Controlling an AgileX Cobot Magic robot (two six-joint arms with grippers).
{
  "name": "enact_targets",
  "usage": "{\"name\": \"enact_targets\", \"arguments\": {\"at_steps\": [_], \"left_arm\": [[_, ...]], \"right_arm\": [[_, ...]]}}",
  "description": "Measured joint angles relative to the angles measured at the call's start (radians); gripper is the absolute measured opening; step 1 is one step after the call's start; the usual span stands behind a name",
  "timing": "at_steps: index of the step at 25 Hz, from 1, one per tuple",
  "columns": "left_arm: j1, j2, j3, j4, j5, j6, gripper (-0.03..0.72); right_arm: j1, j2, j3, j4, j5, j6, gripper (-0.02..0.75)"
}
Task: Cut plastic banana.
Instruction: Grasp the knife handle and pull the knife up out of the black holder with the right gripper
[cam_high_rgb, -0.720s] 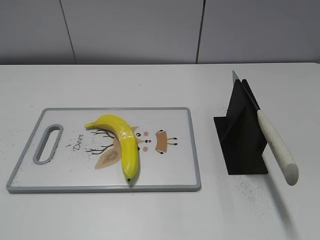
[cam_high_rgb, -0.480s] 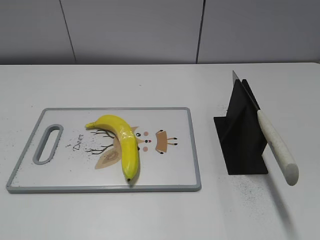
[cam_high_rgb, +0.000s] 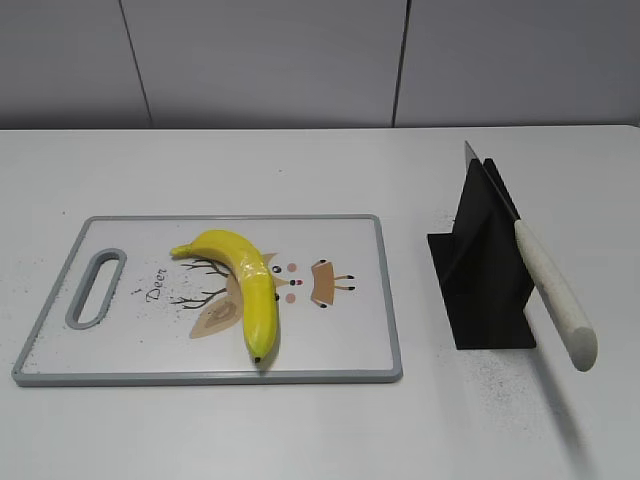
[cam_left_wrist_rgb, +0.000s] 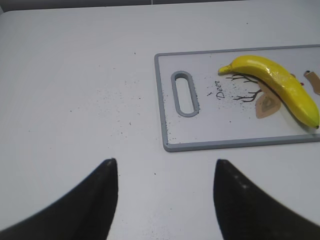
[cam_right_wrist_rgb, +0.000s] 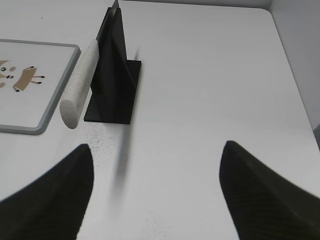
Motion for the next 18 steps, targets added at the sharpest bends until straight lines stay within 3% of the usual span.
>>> {"name": "enact_targets", "arguments": {"at_steps": [18], "left_arm": [[0.000, 0.000, 0.000, 0.000, 0.000, 0.000, 0.567]], "right_arm": [[0.000, 0.000, -0.001, -0.015, 0.000, -0.001, 0.591]]}}
